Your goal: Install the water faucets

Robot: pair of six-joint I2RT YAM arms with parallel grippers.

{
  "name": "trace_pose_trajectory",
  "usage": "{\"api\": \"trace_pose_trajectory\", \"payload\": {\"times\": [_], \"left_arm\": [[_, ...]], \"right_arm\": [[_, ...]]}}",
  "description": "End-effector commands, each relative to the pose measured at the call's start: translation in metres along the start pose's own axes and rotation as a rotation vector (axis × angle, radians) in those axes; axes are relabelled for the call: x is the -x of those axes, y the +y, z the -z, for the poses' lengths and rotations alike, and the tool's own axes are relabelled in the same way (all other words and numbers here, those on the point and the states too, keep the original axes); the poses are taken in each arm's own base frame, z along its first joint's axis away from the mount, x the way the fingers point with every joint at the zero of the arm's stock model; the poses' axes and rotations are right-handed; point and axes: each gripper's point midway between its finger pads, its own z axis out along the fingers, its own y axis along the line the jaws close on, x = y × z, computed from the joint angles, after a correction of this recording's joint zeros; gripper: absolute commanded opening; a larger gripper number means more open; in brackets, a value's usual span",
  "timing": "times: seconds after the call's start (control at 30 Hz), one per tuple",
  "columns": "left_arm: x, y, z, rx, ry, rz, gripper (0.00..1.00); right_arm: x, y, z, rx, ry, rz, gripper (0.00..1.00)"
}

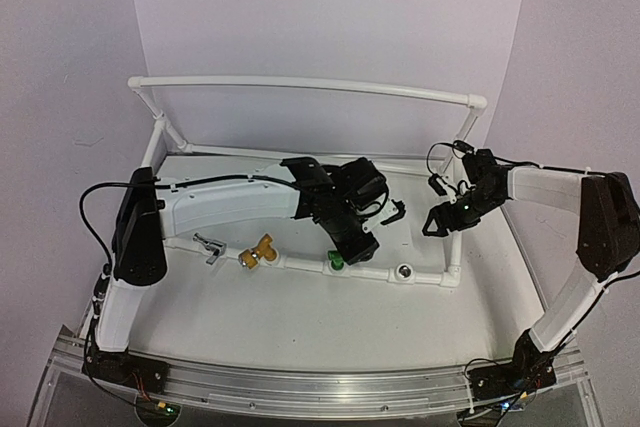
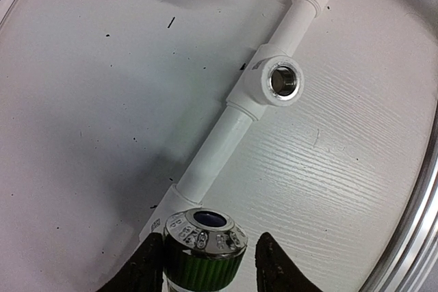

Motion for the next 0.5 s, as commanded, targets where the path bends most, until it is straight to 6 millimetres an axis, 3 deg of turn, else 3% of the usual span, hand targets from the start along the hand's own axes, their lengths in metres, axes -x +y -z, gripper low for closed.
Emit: {"api": "trace_pose_trajectory", "payload": {"times": [0.0, 0.13, 0.23, 0.33, 0.47], "left_arm": [[-0.004, -0.026, 0.027, -0.057, 0.003, -0.003, 0.52], [0.014, 0.008, 0.051, 0.008, -0.115, 0.138, 0.73], [0.021, 0.042, 0.080, 0.049, -0.205, 0.249, 0.97], [0.022, 0.080, 0.113, 0.074, -0.285, 0.374, 1.00], [-0.005, 0.141, 0.149, 0.107, -0.341, 0.562, 1.00]], "right_arm": [[-0.006, -0.013, -0.001, -0.040, 0.029, -0.034, 0.78], [-0.001, -0.010, 0.004, -0.032, 0.011, -0.029, 0.79], [0.012, -0.003, 0.016, -0.010, -0.036, -0.012, 0.84], [0.027, 0.005, 0.035, 0.010, -0.091, 0.008, 0.92], [0.053, 0.017, 0.074, 0.018, -0.184, 0.056, 0.98]]}}
